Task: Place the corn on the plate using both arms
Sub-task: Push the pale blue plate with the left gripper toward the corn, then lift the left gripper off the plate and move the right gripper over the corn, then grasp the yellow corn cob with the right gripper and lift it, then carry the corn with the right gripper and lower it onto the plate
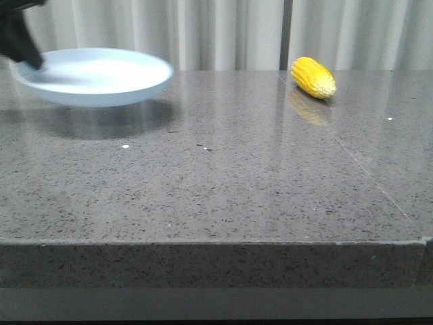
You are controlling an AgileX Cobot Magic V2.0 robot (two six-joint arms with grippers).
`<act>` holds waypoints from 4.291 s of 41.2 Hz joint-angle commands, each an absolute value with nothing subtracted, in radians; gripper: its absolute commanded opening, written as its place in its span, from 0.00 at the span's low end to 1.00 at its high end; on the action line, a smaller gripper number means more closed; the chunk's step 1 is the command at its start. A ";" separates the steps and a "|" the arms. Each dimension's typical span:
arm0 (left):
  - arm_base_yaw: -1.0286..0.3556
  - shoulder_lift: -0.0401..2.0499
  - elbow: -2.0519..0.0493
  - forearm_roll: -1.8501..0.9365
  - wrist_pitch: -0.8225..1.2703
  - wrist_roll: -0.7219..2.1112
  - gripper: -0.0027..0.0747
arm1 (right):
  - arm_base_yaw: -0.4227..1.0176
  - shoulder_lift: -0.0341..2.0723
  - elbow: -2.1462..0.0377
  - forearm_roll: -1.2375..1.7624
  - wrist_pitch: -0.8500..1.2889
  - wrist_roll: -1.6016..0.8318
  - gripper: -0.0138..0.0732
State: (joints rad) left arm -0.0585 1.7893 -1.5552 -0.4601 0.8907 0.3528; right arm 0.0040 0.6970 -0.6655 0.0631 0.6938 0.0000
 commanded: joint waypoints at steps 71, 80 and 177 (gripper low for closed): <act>-0.524 1.291 -1.271 -0.029 0.893 0.148 0.74 | 0.111 1.337 -1.290 0.225 0.848 -0.140 0.89; -0.534 1.131 -1.127 -0.029 0.893 0.148 0.74 | 0.109 1.583 -1.568 0.201 0.888 -0.094 0.89; -0.534 1.076 -1.118 -0.033 0.894 0.148 0.74 | 0.501 1.695 -1.568 0.306 0.681 -0.061 0.43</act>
